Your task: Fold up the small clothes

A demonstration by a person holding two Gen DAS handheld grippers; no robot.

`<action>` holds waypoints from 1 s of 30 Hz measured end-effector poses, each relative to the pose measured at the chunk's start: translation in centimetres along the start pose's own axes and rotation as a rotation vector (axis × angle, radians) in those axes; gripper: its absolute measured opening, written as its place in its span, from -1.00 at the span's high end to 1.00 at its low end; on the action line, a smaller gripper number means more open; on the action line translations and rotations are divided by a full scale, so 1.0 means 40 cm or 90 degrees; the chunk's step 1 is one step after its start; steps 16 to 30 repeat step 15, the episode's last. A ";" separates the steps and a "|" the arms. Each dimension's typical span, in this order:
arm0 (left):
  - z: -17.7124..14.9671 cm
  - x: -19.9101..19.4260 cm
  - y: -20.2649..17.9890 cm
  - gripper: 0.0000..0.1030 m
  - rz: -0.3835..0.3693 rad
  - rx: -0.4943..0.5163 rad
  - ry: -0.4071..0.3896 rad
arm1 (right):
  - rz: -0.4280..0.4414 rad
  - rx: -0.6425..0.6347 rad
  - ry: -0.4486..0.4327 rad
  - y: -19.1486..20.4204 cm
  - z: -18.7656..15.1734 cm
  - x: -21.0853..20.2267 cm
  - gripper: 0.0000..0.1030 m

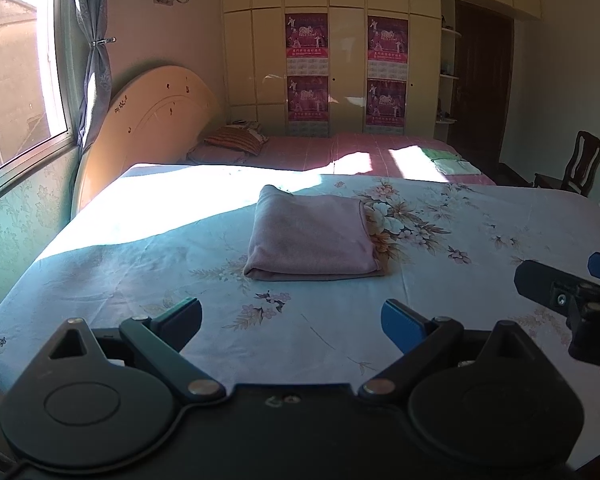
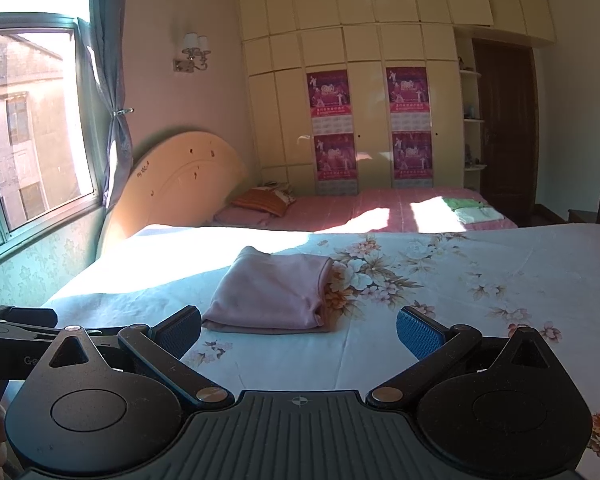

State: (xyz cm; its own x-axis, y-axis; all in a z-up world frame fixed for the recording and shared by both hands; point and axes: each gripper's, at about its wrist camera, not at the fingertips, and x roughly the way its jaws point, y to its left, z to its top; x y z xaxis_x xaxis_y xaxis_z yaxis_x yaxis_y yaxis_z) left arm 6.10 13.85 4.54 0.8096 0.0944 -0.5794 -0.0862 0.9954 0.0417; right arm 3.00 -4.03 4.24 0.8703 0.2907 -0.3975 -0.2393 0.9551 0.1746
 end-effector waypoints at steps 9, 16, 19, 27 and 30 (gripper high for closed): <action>-0.002 0.041 -0.006 -0.83 -0.022 0.011 -0.003 | -0.005 -0.001 0.016 -0.003 -0.001 0.027 -0.99; 0.011 0.068 0.003 -0.87 -0.028 -0.004 0.020 | -0.010 0.013 0.025 -0.015 0.001 0.047 -0.99; 0.011 0.068 0.003 -0.87 -0.028 -0.004 0.020 | -0.010 0.013 0.025 -0.015 0.001 0.047 -0.99; 0.011 0.068 0.003 -0.87 -0.028 -0.004 0.020 | -0.010 0.013 0.025 -0.015 0.001 0.047 -0.99; 0.011 0.068 0.003 -0.87 -0.028 -0.004 0.020 | -0.010 0.013 0.025 -0.015 0.001 0.047 -0.99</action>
